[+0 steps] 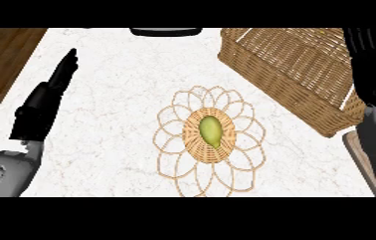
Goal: Pick the lemon from the placemat and place it in the basket
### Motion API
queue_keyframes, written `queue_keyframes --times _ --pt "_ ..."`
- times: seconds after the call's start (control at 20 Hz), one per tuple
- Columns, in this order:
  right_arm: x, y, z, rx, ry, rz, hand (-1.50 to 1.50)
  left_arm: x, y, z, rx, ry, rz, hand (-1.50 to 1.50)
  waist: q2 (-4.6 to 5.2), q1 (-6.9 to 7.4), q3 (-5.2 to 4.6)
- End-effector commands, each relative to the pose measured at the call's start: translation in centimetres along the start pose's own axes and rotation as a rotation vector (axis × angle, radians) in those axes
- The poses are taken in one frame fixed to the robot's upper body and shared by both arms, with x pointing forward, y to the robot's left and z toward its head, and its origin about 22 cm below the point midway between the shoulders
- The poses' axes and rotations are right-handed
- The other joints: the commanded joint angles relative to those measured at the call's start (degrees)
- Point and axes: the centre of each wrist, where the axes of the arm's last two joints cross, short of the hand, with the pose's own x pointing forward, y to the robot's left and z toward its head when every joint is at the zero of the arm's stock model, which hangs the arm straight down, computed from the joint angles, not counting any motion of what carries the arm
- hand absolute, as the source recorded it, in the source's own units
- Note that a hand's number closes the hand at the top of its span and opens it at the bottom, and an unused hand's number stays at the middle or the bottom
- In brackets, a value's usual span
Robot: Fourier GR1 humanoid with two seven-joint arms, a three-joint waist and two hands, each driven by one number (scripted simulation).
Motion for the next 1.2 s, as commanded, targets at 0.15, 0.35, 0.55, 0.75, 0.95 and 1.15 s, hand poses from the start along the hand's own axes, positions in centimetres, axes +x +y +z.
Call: queue_keyframes --times 0.15,0.35,0.55,0.75,0.95,1.15 --pt "4.6 8.0 -2.7 0.392 -0.422 -0.3 1.5 -1.4 0.2 -0.1 0.036 0.122 0.132 0.0 0.29 2.3 -1.65" --pt "10.1 10.7 -2.7 0.835 -0.771 -0.045 1.5 -3.6 -2.3 1.1 -0.012 0.258 0.251 0.0 0.44 3.7 -2.17" --pt "8.3 16.0 2.0 0.869 -0.991 -0.002 -1.5 -4.3 -1.9 1.3 0.014 0.299 0.282 0.0 0.14 1.18 -1.75" --pt "5.4 21.6 8.6 0.796 -1.039 0.013 -1.5 -4.6 0.5 0.9 0.04 0.322 0.292 0.0 -0.27 -0.84 -1.78" --pt "6.3 21.9 13.8 0.783 -0.869 0.121 -1.5 -5.9 1.1 1.8 0.066 0.352 0.299 0.0 -0.67 -2.64 -1.85" --pt "7.9 20.1 12.7 0.743 -0.773 0.461 -1.5 -6.4 2.0 1.7 0.103 0.37 0.27 0.0 -1.37 -4.48 -2.04"
